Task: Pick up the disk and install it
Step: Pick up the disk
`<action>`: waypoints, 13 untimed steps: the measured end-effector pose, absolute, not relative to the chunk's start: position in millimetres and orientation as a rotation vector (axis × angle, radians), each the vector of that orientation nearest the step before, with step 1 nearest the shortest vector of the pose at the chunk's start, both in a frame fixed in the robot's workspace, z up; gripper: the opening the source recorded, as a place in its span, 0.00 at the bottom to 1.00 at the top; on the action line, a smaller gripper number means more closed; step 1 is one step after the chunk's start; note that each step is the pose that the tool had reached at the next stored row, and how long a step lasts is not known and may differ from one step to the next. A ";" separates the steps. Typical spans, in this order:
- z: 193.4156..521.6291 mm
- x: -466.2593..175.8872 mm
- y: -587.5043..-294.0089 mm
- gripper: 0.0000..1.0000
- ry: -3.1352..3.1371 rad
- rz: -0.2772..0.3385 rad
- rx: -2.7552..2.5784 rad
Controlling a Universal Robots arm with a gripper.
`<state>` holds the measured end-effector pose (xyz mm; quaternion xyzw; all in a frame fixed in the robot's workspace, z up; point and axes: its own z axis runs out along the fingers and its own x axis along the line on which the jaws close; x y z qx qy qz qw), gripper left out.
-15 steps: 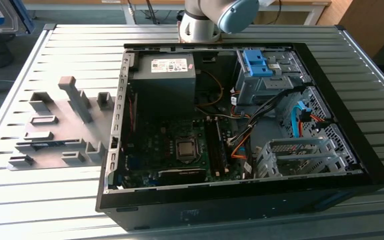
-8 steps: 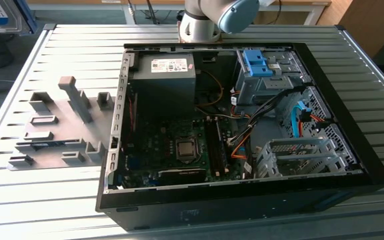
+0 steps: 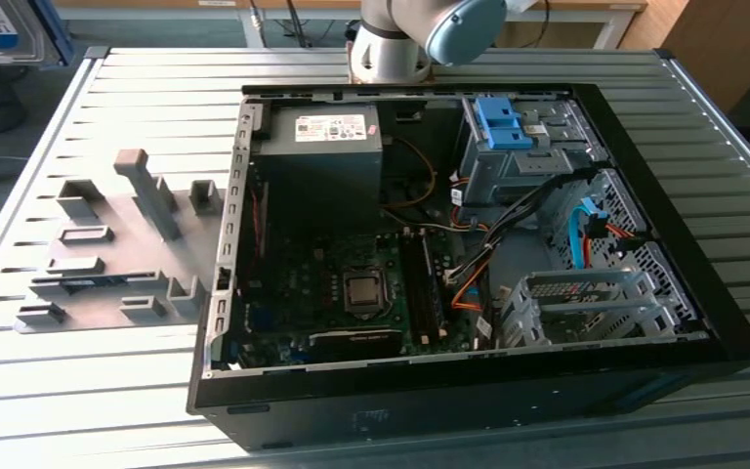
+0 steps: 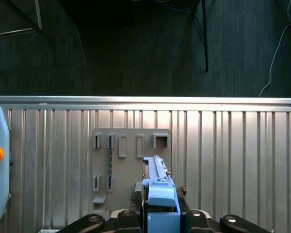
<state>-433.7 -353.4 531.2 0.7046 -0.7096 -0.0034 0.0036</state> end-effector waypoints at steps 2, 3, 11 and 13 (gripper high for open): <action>531.1 -432.7 -353.4 0.37 -2.224 -0.010 2.209; 531.1 -432.1 -353.4 0.37 -2.224 -0.010 2.209; 531.2 -430.0 -353.4 0.37 -2.224 -0.010 2.209; 531.1 -429.5 -353.4 0.37 -2.224 -0.010 2.209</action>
